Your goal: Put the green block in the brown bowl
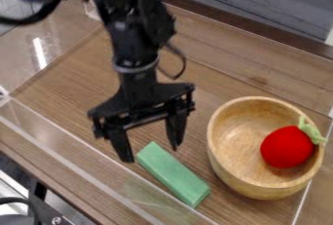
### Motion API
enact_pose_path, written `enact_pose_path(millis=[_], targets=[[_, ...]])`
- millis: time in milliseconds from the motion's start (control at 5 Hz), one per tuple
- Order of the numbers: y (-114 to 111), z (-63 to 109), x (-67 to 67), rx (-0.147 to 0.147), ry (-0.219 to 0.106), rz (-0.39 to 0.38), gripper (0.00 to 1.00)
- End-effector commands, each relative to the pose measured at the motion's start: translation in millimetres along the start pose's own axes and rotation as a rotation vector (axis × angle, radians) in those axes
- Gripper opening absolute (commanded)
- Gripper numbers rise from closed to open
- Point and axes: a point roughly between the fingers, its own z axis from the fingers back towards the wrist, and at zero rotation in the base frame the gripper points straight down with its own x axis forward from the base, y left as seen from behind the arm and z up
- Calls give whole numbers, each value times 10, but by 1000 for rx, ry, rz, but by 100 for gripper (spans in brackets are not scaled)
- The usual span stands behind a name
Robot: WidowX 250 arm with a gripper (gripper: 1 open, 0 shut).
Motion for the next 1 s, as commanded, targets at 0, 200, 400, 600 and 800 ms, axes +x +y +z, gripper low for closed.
enact_pose_path(millis=[0,200,400,600,800], targets=[[-40,-3,49,-36,-3,67,100],[-57,10,95,-40,1,96,100],[-90,-36,54,-57,-2,223,100],[-120,-79,6,-66,-7,317,100],[-90,-131,-51,-57,-6,261,100]])
